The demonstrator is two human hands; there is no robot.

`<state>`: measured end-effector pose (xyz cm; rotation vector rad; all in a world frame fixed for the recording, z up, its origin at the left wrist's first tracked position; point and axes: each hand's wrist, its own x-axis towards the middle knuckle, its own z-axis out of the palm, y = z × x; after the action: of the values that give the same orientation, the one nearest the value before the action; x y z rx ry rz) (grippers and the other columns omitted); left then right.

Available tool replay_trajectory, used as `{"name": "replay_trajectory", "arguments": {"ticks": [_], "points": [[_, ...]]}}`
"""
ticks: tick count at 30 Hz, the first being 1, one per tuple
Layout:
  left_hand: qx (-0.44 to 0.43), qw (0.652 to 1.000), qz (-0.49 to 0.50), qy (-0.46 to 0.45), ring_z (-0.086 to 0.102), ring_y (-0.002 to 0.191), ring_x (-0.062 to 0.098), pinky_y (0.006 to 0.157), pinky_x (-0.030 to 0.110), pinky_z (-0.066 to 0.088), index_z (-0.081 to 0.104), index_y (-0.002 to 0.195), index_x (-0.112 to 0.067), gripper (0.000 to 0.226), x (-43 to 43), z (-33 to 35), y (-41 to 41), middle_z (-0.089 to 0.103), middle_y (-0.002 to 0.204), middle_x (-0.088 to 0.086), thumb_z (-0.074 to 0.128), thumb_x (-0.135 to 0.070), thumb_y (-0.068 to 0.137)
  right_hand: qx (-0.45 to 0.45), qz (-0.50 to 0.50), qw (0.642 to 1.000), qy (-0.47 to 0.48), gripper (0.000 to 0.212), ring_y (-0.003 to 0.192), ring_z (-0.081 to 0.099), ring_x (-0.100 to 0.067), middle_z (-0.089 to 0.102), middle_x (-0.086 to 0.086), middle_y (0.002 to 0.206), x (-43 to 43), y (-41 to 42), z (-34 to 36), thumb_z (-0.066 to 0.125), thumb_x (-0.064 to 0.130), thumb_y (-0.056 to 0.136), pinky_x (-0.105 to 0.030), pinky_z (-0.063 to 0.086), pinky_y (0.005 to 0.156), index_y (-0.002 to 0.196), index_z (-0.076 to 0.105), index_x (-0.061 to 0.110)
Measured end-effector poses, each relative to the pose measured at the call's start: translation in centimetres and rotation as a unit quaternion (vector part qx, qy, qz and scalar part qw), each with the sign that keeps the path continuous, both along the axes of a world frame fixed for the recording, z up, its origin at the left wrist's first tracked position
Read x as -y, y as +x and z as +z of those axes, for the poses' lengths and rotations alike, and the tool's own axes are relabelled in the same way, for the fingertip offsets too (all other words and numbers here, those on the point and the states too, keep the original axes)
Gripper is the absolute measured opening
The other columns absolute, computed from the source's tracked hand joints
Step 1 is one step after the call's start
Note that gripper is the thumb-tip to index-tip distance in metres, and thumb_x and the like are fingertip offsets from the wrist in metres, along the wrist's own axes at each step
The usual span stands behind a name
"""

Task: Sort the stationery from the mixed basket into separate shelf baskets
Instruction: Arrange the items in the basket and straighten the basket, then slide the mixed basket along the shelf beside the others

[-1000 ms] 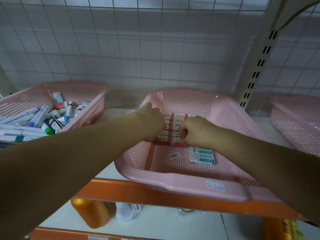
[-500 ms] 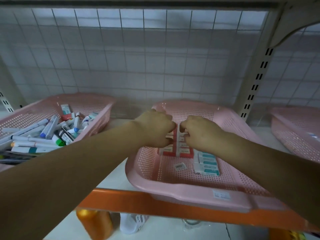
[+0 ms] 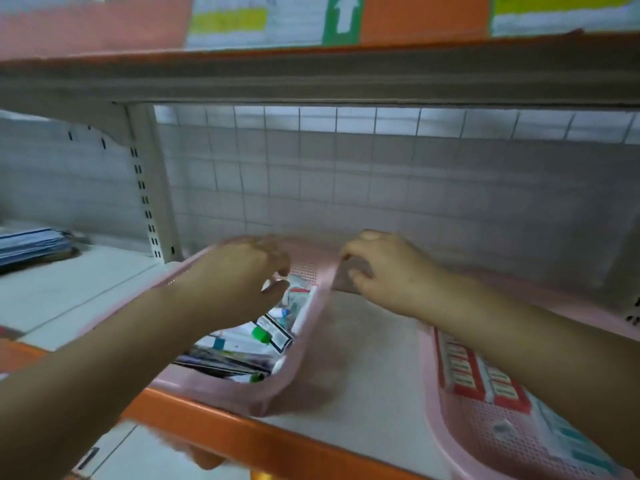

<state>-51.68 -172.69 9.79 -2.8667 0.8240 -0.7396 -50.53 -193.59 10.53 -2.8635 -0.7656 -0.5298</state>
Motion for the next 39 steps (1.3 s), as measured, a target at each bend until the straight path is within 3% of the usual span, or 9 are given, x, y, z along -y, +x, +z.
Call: {"name": "replay_trajectory", "arguments": {"ticks": [5,10,14,18,22,27,32,36,39], "points": [[-0.046,0.997,0.065,-0.019,0.053,0.104,0.015,0.081,0.024,0.043,0.059,0.11,-0.025,0.025,-7.2,-1.4,0.1,0.056,0.112,-0.007,0.044,-0.034,0.092,-0.047,0.02,0.998,-0.02,0.029,0.109,0.052,-0.028,0.053,-0.009,0.115,-7.0,2.3,-1.4,0.049,0.016,0.087,-0.037,0.045,0.09,0.115,0.057,0.012],[-0.085,0.989,0.087,-0.082,0.056,0.1,0.017,0.084,0.027,0.044,0.065,0.103,-0.019,0.024,-12.5,-3.1,0.8,0.062,0.105,-0.003,0.049,-0.031,0.089,-0.116,-0.022,0.99,-0.072,0.03,0.11,0.053,-0.029,0.057,-0.01,0.118,-12.2,5.0,-3.6,0.049,0.013,0.084,-0.033,0.047,0.088,0.112,0.059,0.014],[-0.1,0.988,0.058,-0.107,0.056,0.097,0.016,0.079,0.019,0.036,0.068,0.102,-0.015,0.024,-14.5,-3.8,1.9,0.065,0.103,0.001,0.052,-0.028,0.089,-0.203,-0.091,0.974,-0.032,0.014,0.09,0.055,-0.027,0.057,-0.012,0.092,-15.3,7.2,-5.4,0.046,0.007,0.087,-0.025,0.045,0.063,0.083,0.059,0.009],[-0.122,0.982,0.031,-0.142,0.059,0.091,0.015,0.079,0.017,0.039,0.07,0.098,-0.012,0.023,-15.3,-3.9,3.7,0.067,0.1,0.0,0.053,-0.023,0.089,-0.276,-0.144,0.95,0.013,0.035,0.117,0.052,-0.03,0.054,-0.016,0.126,-16.9,9.7,-7.2,0.043,0.011,0.093,-0.03,0.043,0.087,0.126,0.053,0.008],[-0.169,0.962,0.02,-0.213,0.058,0.082,0.009,0.076,0.017,0.044,0.069,0.098,-0.011,0.016,-14.4,-3.7,6.3,0.067,0.093,-0.002,0.055,-0.015,0.09,-0.284,-0.193,0.938,0.046,0.029,0.101,0.057,-0.028,0.058,-0.013,0.101,-16.8,11.9,-8.8,0.045,0.03,0.093,-0.029,0.035,0.078,0.103,0.062,0.009],[-0.257,0.891,0.04,-0.373,0.059,0.083,0.015,0.076,0.026,0.048,0.066,0.099,-0.01,0.015,-11.8,-3.6,9.9,0.066,0.094,0.004,0.055,-0.015,0.091,-0.278,-0.229,0.929,0.08,0.037,0.093,0.059,-0.024,0.063,-0.012,0.103,-16.5,13.0,-9.5,0.053,0.035,0.092,-0.029,0.041,0.077,0.113,0.06,0.005],[-0.288,0.76,0.09,-0.575,0.057,0.087,0.024,0.086,0.038,0.049,0.057,0.114,-0.001,0.024,-11.1,-5.7,12.3,0.062,0.104,0.016,0.051,-0.011,0.093,-0.152,-0.19,0.965,0.101,0.023,0.08,0.056,-0.024,0.052,-0.005,0.081,-16.8,11.6,-8.4,0.048,0.024,0.094,-0.026,0.039,0.063,0.102,0.062,0.007],[-0.371,0.616,0.047,-0.693,0.059,0.083,0.023,0.08,0.035,0.048,0.057,0.11,-0.003,0.029,-11.7,-6.1,12.7,0.062,0.093,0.01,0.058,-0.025,0.091,-0.129,-0.051,0.973,0.183,0.017,0.066,0.047,-0.02,0.051,0.001,0.068,-18.0,10.0,-7.6,0.054,0.029,0.09,-0.03,0.037,0.061,0.075,0.051,0.021],[-0.361,0.609,-0.006,-0.706,0.061,0.076,0.025,0.078,0.04,0.049,0.06,0.092,-0.005,0.012,-11.6,-6.0,12.2,0.065,0.078,0.01,0.056,-0.016,0.092,-0.169,0.012,0.966,0.197,0.019,0.06,0.047,-0.018,0.056,-0.004,0.069,-18.4,9.6,-7.5,0.055,0.03,0.091,-0.028,0.035,0.056,0.074,0.053,0.021]]}}
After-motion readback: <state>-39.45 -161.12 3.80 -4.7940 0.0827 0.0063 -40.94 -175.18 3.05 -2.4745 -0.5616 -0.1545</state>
